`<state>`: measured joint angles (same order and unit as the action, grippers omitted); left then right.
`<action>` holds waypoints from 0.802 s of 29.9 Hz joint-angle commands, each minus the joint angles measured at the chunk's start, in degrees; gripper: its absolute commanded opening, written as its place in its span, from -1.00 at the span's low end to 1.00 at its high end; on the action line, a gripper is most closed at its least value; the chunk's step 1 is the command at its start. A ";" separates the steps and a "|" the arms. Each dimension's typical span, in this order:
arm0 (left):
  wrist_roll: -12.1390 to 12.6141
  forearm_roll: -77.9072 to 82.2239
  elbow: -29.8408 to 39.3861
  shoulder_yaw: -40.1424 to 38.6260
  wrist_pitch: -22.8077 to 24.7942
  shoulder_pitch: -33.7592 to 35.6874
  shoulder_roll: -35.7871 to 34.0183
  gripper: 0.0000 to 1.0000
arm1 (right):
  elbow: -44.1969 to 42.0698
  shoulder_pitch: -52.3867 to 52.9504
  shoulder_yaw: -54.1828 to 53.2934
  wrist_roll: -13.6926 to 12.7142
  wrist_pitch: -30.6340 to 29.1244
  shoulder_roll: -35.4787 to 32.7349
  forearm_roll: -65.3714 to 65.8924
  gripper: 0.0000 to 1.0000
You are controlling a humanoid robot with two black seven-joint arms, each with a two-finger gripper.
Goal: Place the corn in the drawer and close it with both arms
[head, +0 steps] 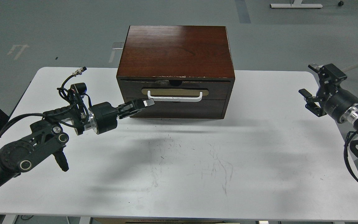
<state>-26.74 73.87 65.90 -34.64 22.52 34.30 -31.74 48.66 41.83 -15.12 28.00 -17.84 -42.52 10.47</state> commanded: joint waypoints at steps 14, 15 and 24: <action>-1.26 -46.44 5.30 -5.79 5.48 -0.47 -10.88 1.00 | 0.12 -0.70 -4.83 0.00 -0.09 2.17 -2.20 1.00; -1.26 -48.63 4.77 -5.87 5.48 -0.99 -10.97 1.00 | 0.12 -0.79 -5.44 0.00 0.00 2.78 -3.25 1.00; 0.37 -55.68 -0.68 -6.05 5.48 -6.26 -9.48 1.00 | 0.12 -1.58 -6.32 0.00 0.00 7.53 -5.02 1.00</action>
<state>-27.77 18.76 66.65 -40.66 27.99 29.56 -41.95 48.77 40.48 -21.38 28.00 -17.83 -36.44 5.48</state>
